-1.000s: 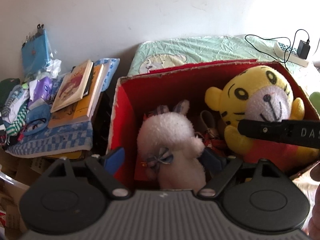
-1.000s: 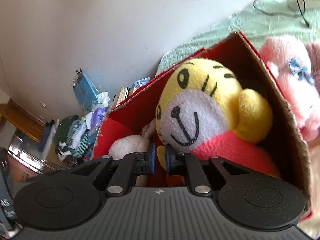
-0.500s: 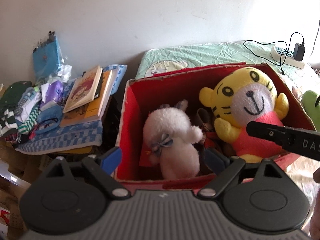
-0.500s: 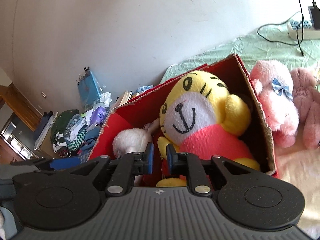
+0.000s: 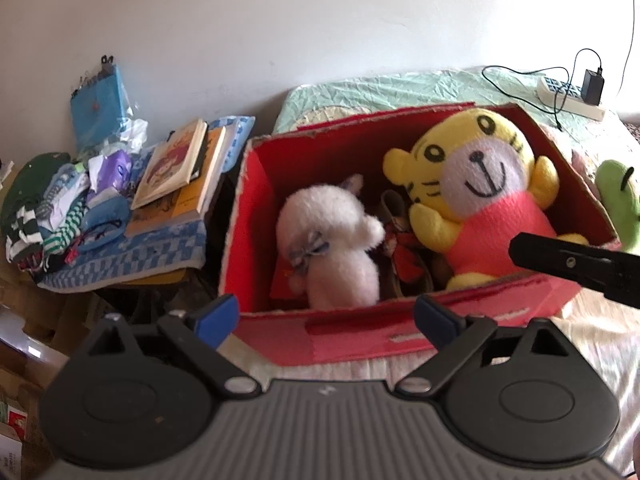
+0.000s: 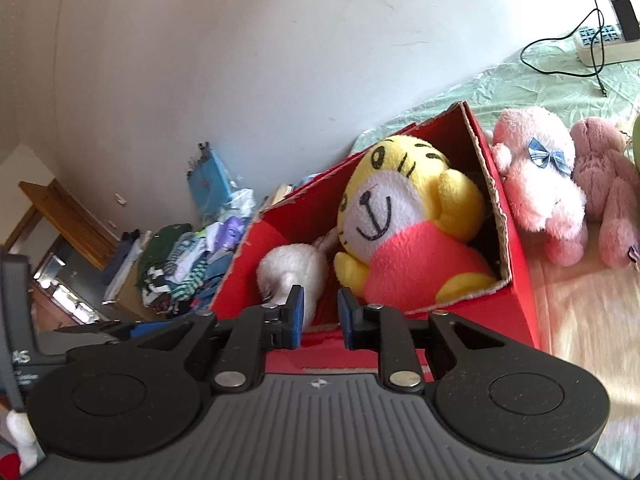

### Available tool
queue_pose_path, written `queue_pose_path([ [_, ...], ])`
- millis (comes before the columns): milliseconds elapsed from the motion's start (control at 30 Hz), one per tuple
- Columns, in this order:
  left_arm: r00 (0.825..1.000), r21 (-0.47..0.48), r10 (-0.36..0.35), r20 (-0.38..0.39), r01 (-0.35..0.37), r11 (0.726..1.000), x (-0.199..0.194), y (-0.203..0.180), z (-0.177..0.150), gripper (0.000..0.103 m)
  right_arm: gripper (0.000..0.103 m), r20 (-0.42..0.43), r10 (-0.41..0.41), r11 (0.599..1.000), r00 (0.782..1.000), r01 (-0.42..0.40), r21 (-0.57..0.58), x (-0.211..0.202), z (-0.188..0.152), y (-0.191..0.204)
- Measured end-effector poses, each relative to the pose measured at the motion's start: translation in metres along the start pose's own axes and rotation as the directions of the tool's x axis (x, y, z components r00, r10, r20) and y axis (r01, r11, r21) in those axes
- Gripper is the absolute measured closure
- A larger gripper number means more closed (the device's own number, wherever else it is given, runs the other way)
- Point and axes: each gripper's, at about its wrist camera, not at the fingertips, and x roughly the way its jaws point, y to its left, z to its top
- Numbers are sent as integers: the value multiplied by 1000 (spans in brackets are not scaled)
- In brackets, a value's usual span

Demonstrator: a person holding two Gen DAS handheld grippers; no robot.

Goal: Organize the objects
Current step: 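Withdraw the right tool from the box toward the green bean plush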

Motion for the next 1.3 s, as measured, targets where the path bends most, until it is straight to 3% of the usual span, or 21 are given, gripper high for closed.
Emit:
queue_pose_path([
  [167, 1000, 27, 9, -19, -9, 1000, 2, -15, -7, 8, 81, -6, 19, 999, 1000, -19, -27, -9, -8, 0],
  [400, 997, 62, -8, -71, 12, 998, 6, -42, -20, 8, 81, -39, -22, 998, 999, 19, -62, -22, -22, -10],
  [1067, 987, 141, -48, -151, 69, 988, 12, -136, -19, 7, 75, -103, -121, 992, 987, 124, 28, -68, -18, -78],
  [1300, 982, 187, -76, -174, 108, 976, 16, -175, -19, 3, 72, -134, -137, 986, 981, 149, 78, -79, -15, -107],
])
